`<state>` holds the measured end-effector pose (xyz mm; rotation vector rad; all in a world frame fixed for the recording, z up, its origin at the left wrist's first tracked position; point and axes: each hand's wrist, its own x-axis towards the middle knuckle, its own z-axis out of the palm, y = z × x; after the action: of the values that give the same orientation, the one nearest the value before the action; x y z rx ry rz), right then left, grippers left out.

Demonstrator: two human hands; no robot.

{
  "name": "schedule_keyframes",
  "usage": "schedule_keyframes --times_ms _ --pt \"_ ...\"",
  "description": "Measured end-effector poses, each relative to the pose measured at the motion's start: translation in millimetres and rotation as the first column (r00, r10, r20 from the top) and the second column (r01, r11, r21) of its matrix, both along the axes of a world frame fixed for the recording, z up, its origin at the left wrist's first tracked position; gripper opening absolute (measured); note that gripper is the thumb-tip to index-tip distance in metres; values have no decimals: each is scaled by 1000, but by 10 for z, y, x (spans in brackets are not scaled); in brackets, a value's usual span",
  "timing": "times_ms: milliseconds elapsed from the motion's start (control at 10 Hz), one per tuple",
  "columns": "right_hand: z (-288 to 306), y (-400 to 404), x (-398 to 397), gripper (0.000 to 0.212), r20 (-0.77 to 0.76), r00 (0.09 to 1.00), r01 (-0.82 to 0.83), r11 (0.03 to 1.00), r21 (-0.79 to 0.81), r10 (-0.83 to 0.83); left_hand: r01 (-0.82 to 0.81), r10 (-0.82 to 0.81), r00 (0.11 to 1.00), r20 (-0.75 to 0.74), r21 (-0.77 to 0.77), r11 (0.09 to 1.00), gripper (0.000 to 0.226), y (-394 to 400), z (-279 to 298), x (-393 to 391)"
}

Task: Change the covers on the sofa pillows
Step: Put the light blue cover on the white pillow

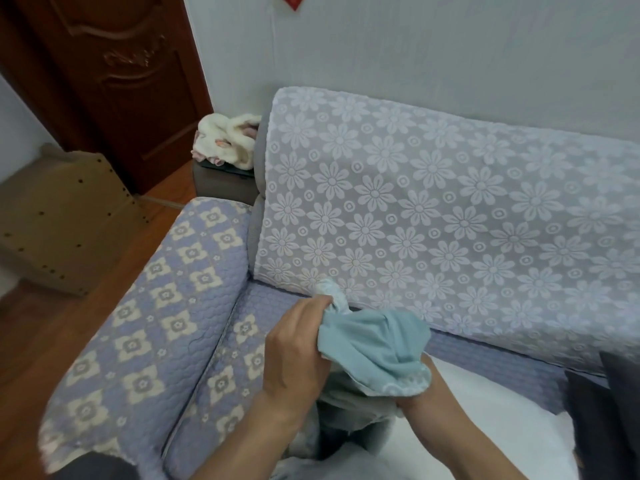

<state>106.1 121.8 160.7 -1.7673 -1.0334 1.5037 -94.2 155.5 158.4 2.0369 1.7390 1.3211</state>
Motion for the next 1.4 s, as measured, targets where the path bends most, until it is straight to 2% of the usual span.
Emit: schedule_keyframes --times_ms 100,200,300,400,500,600,700,800,900,1000,1100,1200,1300,1400 --pt "-156 -34 -151 48 538 815 470 788 -398 -214 30 61 932 358 -243 970 32 -113 64 118" --pt "322 51 -240 30 -289 912 -276 957 88 290 182 191 807 559 -543 820 35 -174 113 113" --pt "255 351 -242 36 -210 941 -245 963 113 265 262 198 820 537 -660 704 41 -224 123 -101" --pt "11 660 -435 30 -98 968 -235 972 -31 231 270 302 761 574 -703 658 22 -269 107 -298" --pt "-382 953 -652 32 -8 944 -328 941 -83 328 609 552 258 793 -577 545 36 -378 91 -373" --pt "-776 982 -880 37 -274 850 -501 850 -161 450 729 590 -71 804 -362 581 71 -605 19 -434" --pt "-1061 932 -1087 45 -337 700 -691 716 -99 629 661 604 -154 782 -373 651 78 -775 -40 -456" --pt "-1435 1256 -1116 46 -255 537 -839 541 -63 804 371 663 -186 725 -573 731 83 -836 -219 -625" --pt "-1903 1901 -897 29 -124 698 -715 681 -159 705 -57 608 -282 743 -645 762 52 -830 -290 -1056" --pt "-2766 2514 -391 45 448 658 -563 791 -240 605 -197 653 -211 728 -686 700 38 -809 -489 -1396" --pt "-3447 2542 113 86 547 603 -444 814 -375 580 -179 710 -85 699 -712 679 33 -637 -684 -1400" --pt "-3417 2040 59 85 352 736 -413 796 -443 578 -201 744 78 663 -721 663 41 -585 -884 -1495" --pt "-2825 1590 2 98 391 738 -493 835 -244 550 -129 804 249 540 -804 580 25 -575 -945 -1474" --pt "-2154 1180 156 36 380 739 -587 808 -41 556 -8 803 359 476 -859 512 20 -460 -1002 -1323"
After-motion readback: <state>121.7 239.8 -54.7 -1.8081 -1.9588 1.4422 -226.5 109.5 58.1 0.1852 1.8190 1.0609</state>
